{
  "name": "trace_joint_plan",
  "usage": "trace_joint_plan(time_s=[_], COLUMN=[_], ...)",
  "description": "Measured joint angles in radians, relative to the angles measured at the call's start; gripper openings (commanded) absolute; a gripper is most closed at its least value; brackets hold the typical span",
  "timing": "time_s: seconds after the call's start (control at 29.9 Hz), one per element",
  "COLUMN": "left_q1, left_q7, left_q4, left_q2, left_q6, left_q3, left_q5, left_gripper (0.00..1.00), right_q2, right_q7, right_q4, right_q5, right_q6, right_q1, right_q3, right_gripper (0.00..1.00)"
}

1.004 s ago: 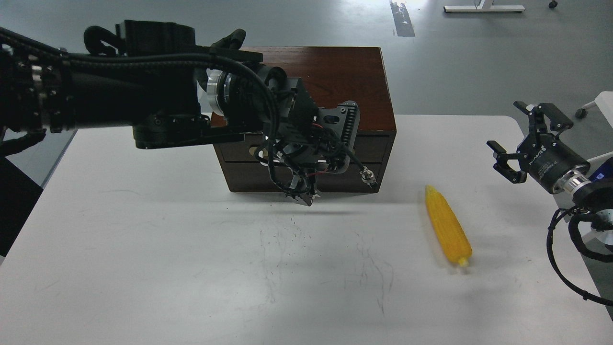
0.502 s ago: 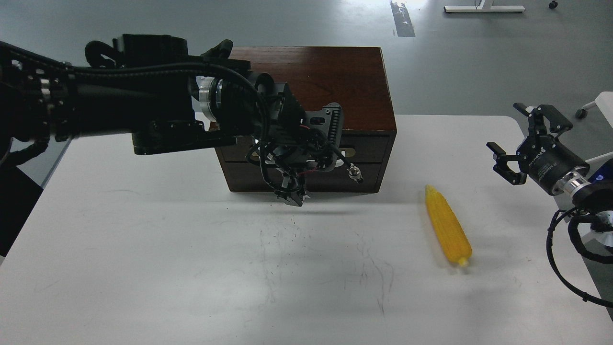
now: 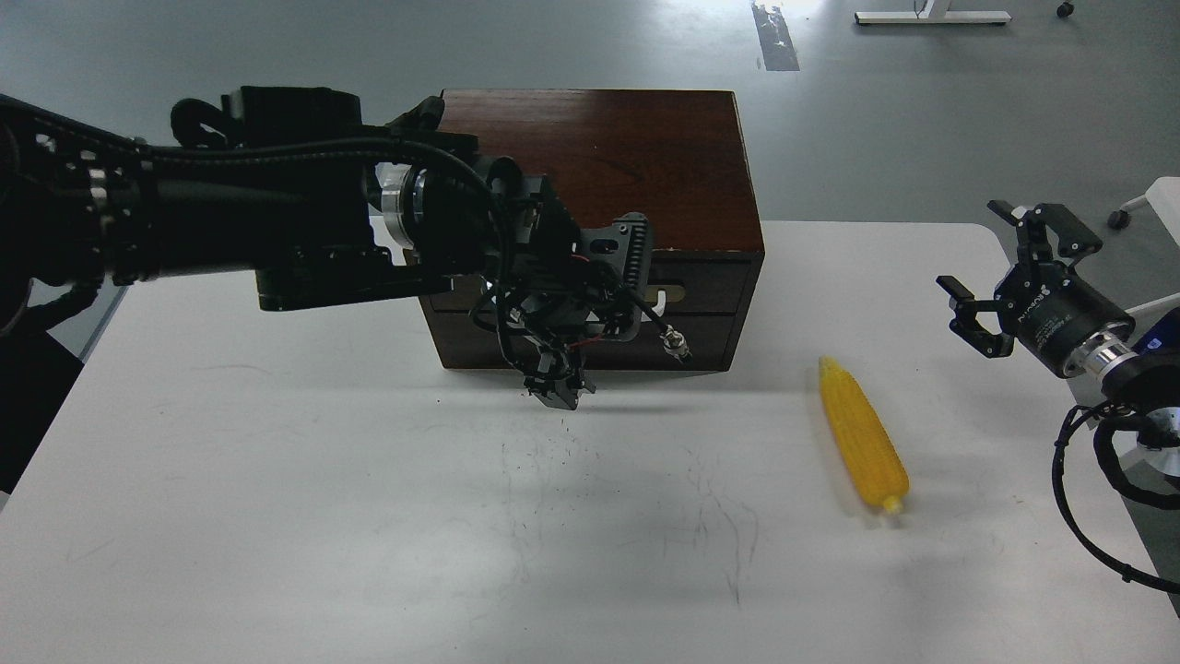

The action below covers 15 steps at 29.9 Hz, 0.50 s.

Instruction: Put corn in drawer with both arms

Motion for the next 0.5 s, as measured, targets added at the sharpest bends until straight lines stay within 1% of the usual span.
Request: trace_joint_plan(time_s=[0.5], left_q1=[0.006], left_q7=[0.000], left_q4=[0.005], left_q2=[0.005], left_q6=[0.000], left_q3=[0.018], left_q5=[-0.001], left_gripper=[0.99], right_q2=[-0.001], right_q7=[0.000], right_q4=[0.000], right_q5=[0.000], right_q6=[0.000], right_q1=[-0.010], right_q3=[0.002], right_gripper=[1.00])
